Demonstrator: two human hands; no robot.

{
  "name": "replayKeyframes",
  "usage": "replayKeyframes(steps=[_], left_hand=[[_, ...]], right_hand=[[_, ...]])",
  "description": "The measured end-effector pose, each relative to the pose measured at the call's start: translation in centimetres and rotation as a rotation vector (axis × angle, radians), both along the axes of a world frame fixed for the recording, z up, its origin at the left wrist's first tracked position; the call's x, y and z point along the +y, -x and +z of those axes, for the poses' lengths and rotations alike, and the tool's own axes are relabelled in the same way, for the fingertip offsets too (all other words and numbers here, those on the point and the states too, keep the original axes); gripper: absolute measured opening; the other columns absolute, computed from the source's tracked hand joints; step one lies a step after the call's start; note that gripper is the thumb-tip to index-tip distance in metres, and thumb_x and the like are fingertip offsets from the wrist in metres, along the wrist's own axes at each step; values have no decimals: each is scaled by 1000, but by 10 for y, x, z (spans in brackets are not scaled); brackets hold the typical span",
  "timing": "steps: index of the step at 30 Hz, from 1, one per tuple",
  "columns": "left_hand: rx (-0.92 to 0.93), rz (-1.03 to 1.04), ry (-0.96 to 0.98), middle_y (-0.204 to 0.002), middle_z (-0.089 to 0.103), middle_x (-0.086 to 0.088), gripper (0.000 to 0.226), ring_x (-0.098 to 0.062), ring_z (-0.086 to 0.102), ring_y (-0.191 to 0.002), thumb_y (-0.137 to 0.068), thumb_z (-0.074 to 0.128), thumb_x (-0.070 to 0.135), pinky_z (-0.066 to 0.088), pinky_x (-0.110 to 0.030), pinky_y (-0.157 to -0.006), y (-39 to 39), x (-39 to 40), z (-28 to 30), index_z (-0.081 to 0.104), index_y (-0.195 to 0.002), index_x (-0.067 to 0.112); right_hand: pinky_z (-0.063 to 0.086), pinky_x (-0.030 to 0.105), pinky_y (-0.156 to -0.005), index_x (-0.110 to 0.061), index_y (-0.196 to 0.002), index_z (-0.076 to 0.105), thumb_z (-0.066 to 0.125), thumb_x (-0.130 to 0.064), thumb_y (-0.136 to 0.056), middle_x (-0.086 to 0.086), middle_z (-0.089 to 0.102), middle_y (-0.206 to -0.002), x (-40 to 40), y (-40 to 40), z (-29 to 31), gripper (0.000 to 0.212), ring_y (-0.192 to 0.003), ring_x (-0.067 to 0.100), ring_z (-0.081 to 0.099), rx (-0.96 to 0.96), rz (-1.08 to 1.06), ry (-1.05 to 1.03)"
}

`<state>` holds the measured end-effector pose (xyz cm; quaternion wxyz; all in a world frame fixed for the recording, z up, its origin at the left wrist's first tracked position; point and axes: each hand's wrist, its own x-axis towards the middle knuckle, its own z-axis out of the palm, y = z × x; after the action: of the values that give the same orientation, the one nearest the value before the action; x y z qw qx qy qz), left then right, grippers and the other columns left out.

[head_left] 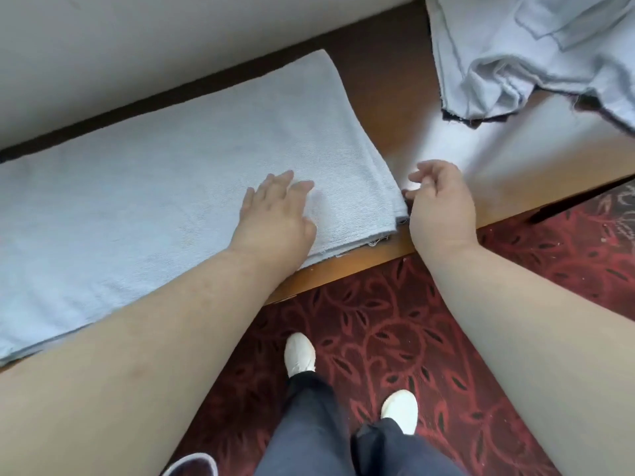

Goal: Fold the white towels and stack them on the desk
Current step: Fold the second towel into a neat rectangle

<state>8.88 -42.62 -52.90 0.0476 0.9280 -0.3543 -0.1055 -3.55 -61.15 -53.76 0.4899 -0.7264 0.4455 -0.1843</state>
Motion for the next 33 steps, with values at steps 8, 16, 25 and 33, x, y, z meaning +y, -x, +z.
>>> replayKeyframes(steps=[8, 16, 25, 33], left_hand=[[-74, -23, 13, -143, 43, -5, 41, -28, 43, -127, -100, 43, 33, 41, -42, -98, -111, -104, 25, 44, -142, 31], [-83, -317, -264, -137, 45, -15, 53, -40, 51, -119, -91, 51, 6, 44, -47, -103, -231, -186, 29, 51, -137, 33], [-48, -608, -233, -108, 59, -7, 17, -31, 58, -90, -83, 59, 8, 50, -35, -79, -247, -201, 36, 66, -89, 22], [45, -402, -328, -89, 59, -2, 16, -27, 55, -85, -92, 45, 17, 46, -38, -83, -274, -220, 44, 55, -83, 25]], right_hand=[[42, 42, -89, -33, -104, 59, 57, -68, -84, -16, 60, -94, 12, -1, 16, 41, -90, 15, 58, 520, 350, 241], [47, 40, -83, -38, -82, 57, 63, -58, -84, -20, 58, -76, 4, -18, 14, 21, -75, 0, 53, 509, 224, 127], [35, 27, -51, -32, -86, 43, 48, -52, -90, -11, 57, -75, 7, -27, 25, 22, -66, 8, 53, 557, 260, 198], [29, 28, -48, -20, -95, 51, 45, -45, -100, -2, 56, -67, 3, -44, 13, 26, -59, 14, 51, 616, 251, 185]])
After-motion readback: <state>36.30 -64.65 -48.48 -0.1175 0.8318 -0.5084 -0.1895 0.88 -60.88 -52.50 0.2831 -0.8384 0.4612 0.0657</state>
